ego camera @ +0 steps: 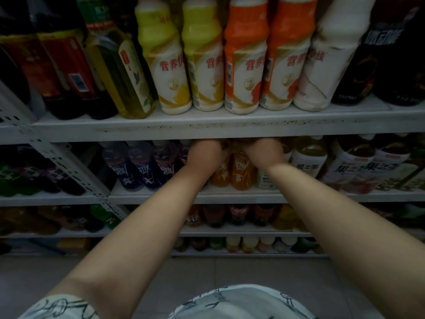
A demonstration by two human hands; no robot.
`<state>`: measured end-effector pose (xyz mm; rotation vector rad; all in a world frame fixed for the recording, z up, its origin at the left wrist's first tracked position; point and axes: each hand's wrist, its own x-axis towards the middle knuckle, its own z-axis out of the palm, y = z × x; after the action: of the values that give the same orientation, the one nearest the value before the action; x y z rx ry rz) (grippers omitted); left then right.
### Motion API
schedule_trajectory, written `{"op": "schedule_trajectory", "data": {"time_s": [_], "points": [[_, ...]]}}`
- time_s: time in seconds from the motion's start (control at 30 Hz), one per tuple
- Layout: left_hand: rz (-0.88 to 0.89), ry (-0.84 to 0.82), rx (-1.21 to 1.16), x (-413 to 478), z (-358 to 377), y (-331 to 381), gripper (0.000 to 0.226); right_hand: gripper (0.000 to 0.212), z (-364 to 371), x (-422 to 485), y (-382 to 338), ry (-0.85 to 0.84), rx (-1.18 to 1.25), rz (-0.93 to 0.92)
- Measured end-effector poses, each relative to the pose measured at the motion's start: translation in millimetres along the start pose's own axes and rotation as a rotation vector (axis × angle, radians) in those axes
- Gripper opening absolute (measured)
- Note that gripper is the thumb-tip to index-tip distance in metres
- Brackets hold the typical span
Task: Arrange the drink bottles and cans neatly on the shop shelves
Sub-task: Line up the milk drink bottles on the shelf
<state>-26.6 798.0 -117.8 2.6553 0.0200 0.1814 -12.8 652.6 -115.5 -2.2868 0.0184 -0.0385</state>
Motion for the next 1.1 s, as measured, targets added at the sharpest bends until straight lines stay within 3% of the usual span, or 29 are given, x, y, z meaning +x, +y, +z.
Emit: {"op": "schedule_trajectory", "data": {"time_s": [0.07,0.13,0.33,0.67,0.8,0.93,1.03,1.1], "points": [[0.001,0.036,0.076,2,3,0,0.038,0.027,2,-1,0,0.028,-0.026,0.032],[0.004,0.057,-0.005,2,2,-2,0.032,0.012,-1,-2,-1,0.009,-0.045,0.082],[0.166,0.064,-0.082,-5,-4,-4,0.032,0.016,-10,1,2,-0.053,-0.039,0.132],[0.125,-0.053,-0.106,1,-10,-12,0.036,0.018,-5,-1,7,-0.043,0.063,0.05],[0.097,-0.089,-0.077,3,-9,-13,0.037,0.007,-4,0,6,-0.046,0.066,0.052],[0.12,-0.087,-0.052,5,-8,-12,0.038,0.025,-3,2,6,-0.07,-0.044,0.081],[0.187,-0.063,-0.02,3,-4,-9,0.031,0.013,1,-2,7,0.002,-0.037,0.008],[0.199,-0.043,-0.038,1,-3,-8,0.026,0.018,2,-7,11,0.059,0.037,-0.029]]}}
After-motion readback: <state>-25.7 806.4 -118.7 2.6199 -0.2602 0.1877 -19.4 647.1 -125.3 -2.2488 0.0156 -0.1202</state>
